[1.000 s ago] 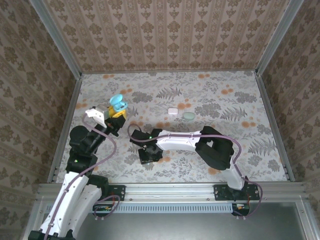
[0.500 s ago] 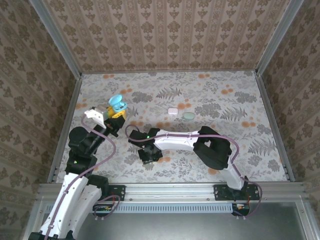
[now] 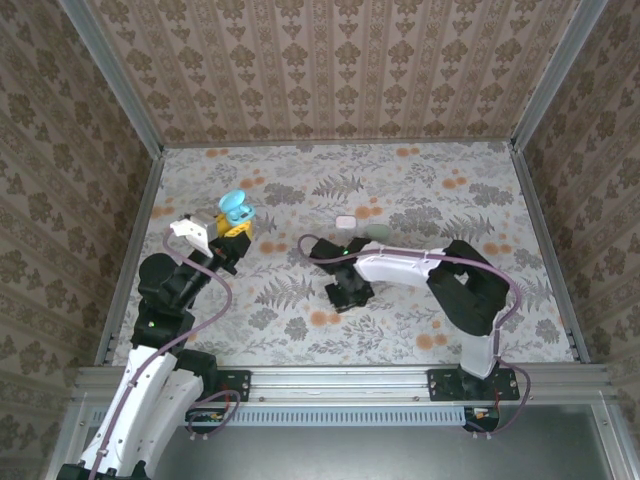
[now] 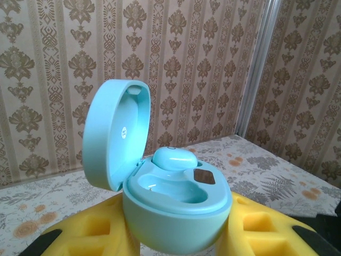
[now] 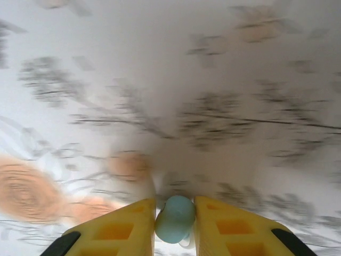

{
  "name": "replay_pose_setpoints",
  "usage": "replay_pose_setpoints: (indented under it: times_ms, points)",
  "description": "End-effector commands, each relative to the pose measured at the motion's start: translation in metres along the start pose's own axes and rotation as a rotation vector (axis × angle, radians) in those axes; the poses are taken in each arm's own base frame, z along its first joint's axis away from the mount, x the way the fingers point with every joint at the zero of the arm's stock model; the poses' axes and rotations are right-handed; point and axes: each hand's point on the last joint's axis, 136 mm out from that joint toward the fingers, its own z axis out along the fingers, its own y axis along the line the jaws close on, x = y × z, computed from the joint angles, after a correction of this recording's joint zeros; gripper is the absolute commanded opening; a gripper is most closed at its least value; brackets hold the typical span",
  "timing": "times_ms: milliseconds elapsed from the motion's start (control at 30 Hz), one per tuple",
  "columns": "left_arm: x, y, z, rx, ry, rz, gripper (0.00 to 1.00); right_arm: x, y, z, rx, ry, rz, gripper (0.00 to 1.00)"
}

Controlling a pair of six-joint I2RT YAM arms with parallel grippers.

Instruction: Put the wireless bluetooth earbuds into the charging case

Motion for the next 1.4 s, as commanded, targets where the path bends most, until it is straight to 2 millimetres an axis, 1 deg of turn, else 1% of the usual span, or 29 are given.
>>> replay_pose_setpoints:
  times_ms: [0,100,233,333,467,567,633,733,967,1133,1233,1367]
  points:
    - [0.001,-0.003,-0.001,0.021,-0.005,-0.023,0.28,0.014,-0.003,-0.009,-0.035,0.036,-0.185,0.26]
    - [0.002,-0.004,0.000,0.026,-0.001,-0.030,0.28,0.016,-0.009,-0.002,-0.022,0.070,-0.232,0.26]
    - [0.004,-0.003,-0.001,0.021,0.003,-0.032,0.28,0.013,-0.012,0.005,0.003,0.090,-0.221,0.27]
    - [0.004,-0.003,-0.001,0.017,0.003,-0.029,0.28,0.009,-0.014,0.005,0.023,0.077,-0.187,0.31]
    - [0.004,-0.003,0.000,0.020,0.006,-0.025,0.28,0.004,-0.012,0.002,0.023,0.063,-0.117,0.36]
    - [0.005,-0.003,0.000,0.021,0.009,-0.023,0.28,0.003,-0.013,0.001,0.031,0.062,-0.058,0.37]
    - [0.006,-0.003,0.000,0.021,0.011,-0.025,0.28,0.004,-0.015,0.002,0.043,0.072,-0.032,0.35]
    - [0.006,-0.002,0.000,0.019,0.011,-0.023,0.28,0.005,-0.016,0.001,0.050,0.069,-0.002,0.31]
    - [0.006,-0.003,0.000,0.020,0.011,-0.026,0.28,0.009,-0.018,0.002,0.057,0.081,0.075,0.32]
    - [0.006,-0.003,0.001,0.021,0.010,-0.030,0.28,0.007,-0.017,0.003,0.052,0.069,0.090,0.27]
    - [0.006,-0.003,0.001,0.025,0.012,-0.030,0.28,0.007,-0.017,0.002,0.061,0.067,0.090,0.25]
    - [0.007,-0.004,0.001,0.030,0.016,-0.035,0.28,0.003,-0.016,-0.005,0.051,0.040,0.087,0.22]
